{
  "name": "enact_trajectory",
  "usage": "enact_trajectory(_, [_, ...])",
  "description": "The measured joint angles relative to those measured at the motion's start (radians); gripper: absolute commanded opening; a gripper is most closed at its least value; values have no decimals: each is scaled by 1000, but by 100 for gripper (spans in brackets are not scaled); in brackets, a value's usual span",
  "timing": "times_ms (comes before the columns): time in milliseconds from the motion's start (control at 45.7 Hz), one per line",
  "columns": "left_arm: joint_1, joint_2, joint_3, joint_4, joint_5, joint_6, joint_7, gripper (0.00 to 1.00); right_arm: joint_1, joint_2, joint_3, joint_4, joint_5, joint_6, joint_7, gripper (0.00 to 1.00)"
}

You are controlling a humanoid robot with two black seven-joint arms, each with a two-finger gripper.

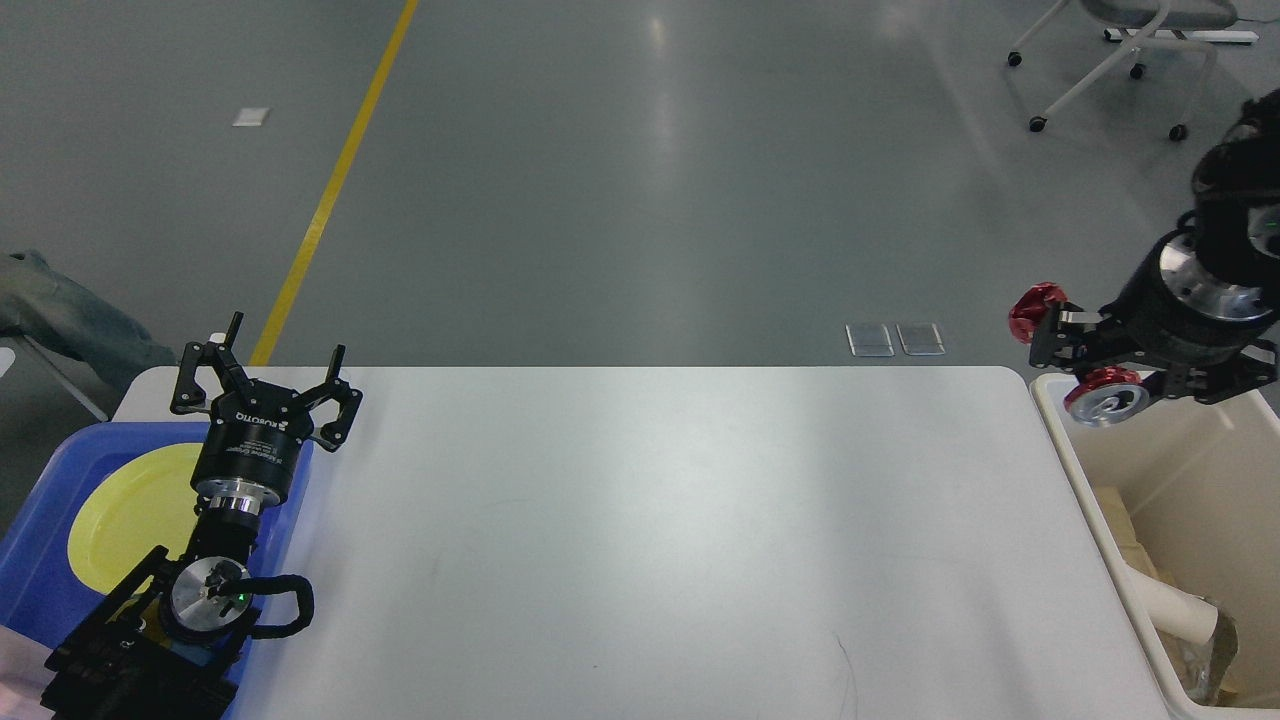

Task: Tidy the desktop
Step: 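Lift the red wrapper and carry it into the beige bin, then release the red wrapper inside the bin with the right gripper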

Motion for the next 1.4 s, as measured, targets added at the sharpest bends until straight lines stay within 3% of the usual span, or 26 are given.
enact_trajectory(219, [0,0,1,0,0,0,-1,99,-215,-229,36,-219,-95,-9,3,0])
enact_trajectory(372, [0,0,1,0,0,0,-1,99,-535,-313,225,-487,-110,-46,8,0])
enact_trajectory(416, [0,0,1,0,0,0,-1,99,-701,-313,334,-623,-115,-53,9,0])
enact_trajectory(569, [0,0,0,0,0,0,-1,99,-1068,-238,583,-929,-128,-69,10,0])
enact_trajectory(701, [0,0,0,0,0,0,-1,99,-1273,-135,675,-1103,-134,-173,10,0])
enact_trajectory(854, [0,0,0,0,0,0,-2,99,-1442,-23,687,-1173,-134,-418,10,0])
enact_trajectory(985, [0,0,0,0,0,0,-2,99,-1537,49,688,-1220,-132,-566,10,0])
enact_trajectory(1248, [0,0,-1,0,0,0,-2,99,-1576,82,689,-1237,-132,-626,10,0])
enact_trajectory(1270, [0,0,-1,0,0,0,-2,99,-1577,83,689,-1237,-132,-627,10,8])
enact_trajectory(1335, [0,0,-1,0,0,0,-2,99,-1577,86,689,-1237,-132,-631,10,68])
enact_trajectory(1357, [0,0,-1,0,0,0,-2,99,-1576,86,689,-1237,-132,-635,10,84])
enact_trajectory(1379, [0,0,-1,0,0,0,-2,99,-1576,87,689,-1237,-132,-641,10,95])
enact_trajectory(1401, [0,0,-1,0,0,0,-2,99,-1574,87,689,-1237,-132,-651,10,100])
